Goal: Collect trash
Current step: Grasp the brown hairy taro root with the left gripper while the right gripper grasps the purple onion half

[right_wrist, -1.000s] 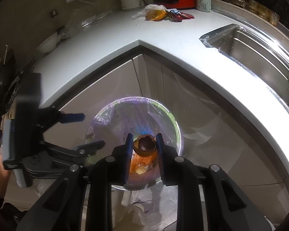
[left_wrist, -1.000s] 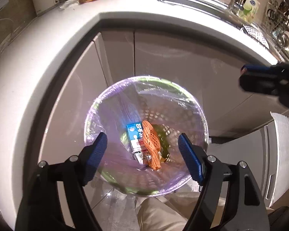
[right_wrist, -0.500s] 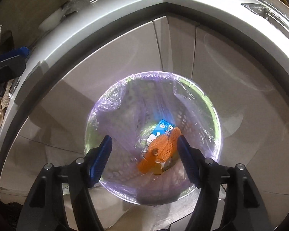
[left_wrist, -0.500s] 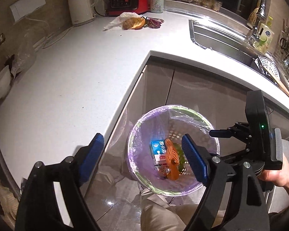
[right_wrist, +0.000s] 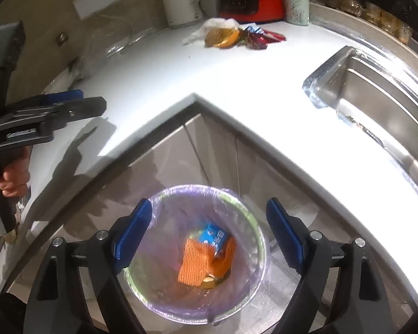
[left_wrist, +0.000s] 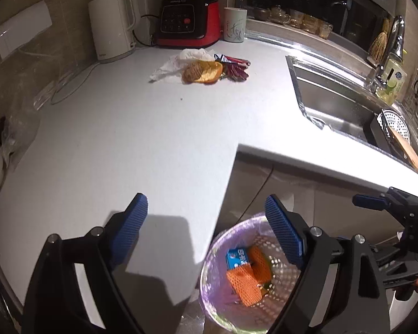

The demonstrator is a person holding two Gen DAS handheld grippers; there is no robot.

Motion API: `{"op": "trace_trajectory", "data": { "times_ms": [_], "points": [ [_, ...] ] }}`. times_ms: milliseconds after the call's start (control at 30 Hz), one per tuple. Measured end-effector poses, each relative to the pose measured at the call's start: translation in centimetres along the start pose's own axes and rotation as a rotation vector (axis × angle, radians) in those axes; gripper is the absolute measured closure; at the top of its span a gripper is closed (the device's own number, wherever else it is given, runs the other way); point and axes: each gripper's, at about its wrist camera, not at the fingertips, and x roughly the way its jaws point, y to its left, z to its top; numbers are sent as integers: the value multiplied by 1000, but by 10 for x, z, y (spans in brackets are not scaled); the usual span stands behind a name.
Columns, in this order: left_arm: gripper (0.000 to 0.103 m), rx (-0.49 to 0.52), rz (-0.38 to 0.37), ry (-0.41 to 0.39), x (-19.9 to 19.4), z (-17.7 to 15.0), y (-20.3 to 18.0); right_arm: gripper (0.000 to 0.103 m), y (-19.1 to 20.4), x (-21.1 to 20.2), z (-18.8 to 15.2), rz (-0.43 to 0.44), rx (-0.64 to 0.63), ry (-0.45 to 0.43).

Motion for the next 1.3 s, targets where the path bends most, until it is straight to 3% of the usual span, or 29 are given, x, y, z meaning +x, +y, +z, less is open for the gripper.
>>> {"op": "trace_trajectory", "data": {
  "times_ms": [300, 600, 933, 1100, 1300],
  "points": [
    [19, 27, -17, -37, 63, 100, 41, 13, -21, -18, 64, -72, 93, -81],
    [19, 88, -43, -8, 147, 186, 70, 13, -34, 4, 85, -125, 160, -41],
    [37, 194, -162, 52, 204, 188, 37, 13, -50, 26, 91, -154, 220, 14],
    [61, 180, -161, 70, 219, 194, 37, 13, -56, 30, 91, -159, 241, 27],
    [63, 182, -177, 74, 214, 195, 42, 13, -60, 36, 93, -147, 250, 33]
  ]
}}
